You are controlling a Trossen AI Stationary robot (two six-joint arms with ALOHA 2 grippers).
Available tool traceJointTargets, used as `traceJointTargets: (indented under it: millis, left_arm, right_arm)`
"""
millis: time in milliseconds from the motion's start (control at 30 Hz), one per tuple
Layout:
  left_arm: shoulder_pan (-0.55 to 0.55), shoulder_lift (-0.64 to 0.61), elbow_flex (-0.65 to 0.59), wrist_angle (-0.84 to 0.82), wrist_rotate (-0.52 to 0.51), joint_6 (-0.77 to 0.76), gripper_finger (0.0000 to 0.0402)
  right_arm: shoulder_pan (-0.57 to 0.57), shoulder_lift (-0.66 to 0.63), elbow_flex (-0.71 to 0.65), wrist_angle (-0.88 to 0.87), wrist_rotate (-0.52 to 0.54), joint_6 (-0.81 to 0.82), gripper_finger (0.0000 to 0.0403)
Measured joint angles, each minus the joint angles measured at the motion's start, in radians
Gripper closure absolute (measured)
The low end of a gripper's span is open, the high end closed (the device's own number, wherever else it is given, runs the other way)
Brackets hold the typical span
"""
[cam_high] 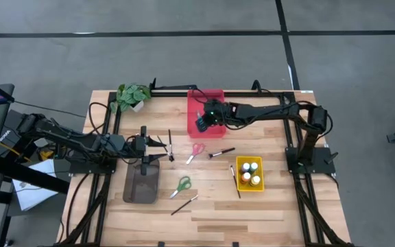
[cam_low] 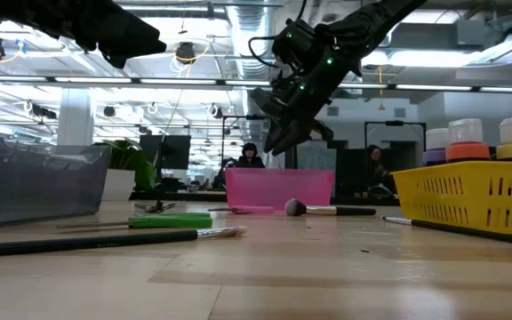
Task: Pick & Place Paint Supplies
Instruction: Put the pink scissors into the pink bin
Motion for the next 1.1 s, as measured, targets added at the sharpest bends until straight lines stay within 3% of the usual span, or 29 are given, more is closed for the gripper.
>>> traceJointTargets:
  millis: [600,933,1100]
  left_arm:
    - [0.0,0.0,0.0,0.0,0.0,0.002,0.0243]
    - [0.0,0.0,0.0,0.0,0.0,0.002,0.0243]
    - [0.0,0.0,0.0,0.0,0.0,0.002,0.0243]
  right_arm:
    - [0.07,0.0,0.0,0.002,-0.011,-0.1,0.0316]
    - [0.178,-0.002,0.0,-0.107,-0.258,-0.377,0.0316]
    - [0.24,-0.002,0.0,-0.2,-0.289,-0.49,0.032]
